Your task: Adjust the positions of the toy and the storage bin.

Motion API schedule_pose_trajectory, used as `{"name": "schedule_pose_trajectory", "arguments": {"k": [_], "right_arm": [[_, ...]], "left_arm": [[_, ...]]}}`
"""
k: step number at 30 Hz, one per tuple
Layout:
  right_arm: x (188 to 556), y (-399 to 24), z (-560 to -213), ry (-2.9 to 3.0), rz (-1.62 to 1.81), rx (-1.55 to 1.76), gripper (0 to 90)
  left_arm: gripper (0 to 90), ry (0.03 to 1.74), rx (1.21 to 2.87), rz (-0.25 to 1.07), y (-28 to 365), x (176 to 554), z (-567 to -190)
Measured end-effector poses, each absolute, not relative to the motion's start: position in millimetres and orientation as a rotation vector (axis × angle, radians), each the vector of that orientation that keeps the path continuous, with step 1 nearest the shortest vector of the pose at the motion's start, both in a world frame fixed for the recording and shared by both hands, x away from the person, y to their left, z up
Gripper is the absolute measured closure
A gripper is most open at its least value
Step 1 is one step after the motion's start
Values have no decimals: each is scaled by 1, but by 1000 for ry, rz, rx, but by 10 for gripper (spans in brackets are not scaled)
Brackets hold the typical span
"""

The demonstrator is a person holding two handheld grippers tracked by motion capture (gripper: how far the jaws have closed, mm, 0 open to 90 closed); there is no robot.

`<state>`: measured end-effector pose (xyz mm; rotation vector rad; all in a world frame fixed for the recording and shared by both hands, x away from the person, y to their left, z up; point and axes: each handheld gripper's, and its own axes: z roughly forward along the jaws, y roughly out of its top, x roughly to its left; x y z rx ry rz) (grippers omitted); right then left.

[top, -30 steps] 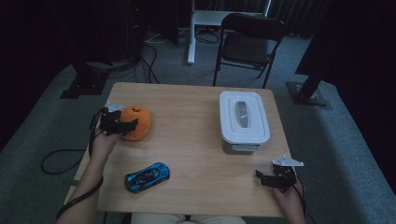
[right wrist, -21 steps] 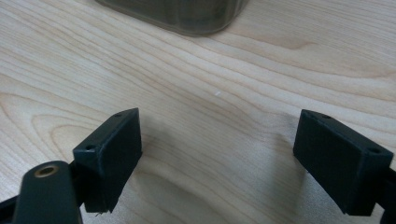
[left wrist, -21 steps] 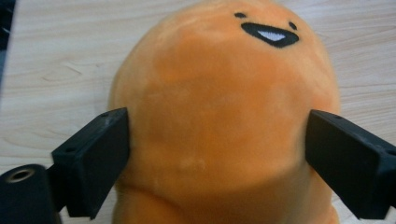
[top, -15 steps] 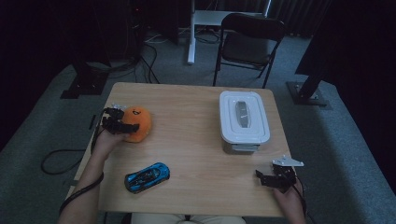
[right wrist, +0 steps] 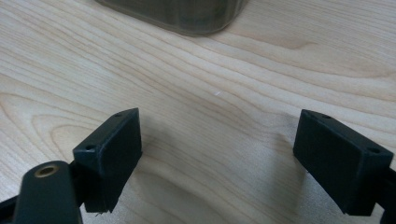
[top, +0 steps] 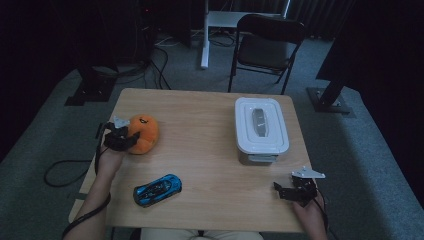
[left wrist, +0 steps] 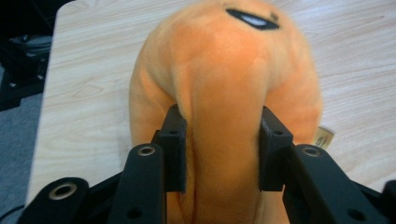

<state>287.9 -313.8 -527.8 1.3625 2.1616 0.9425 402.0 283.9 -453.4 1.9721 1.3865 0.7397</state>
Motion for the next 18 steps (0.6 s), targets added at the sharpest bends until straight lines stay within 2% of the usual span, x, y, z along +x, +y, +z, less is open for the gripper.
{"name": "schedule_pose_trajectory", "arguments": {"k": [5,11,18], "right_arm": [[288,-314,-528,2161,942,1362,148],[288,-314,-528,2159,940,1365,148],[288,-314,-528,2157,939,1368,148]], "left_arm": [[657,1394,1939,711,294,384,-441],[656,1289,1985,684,295,359,-429],[652,1284,1958,670,297,335,-428]]}}
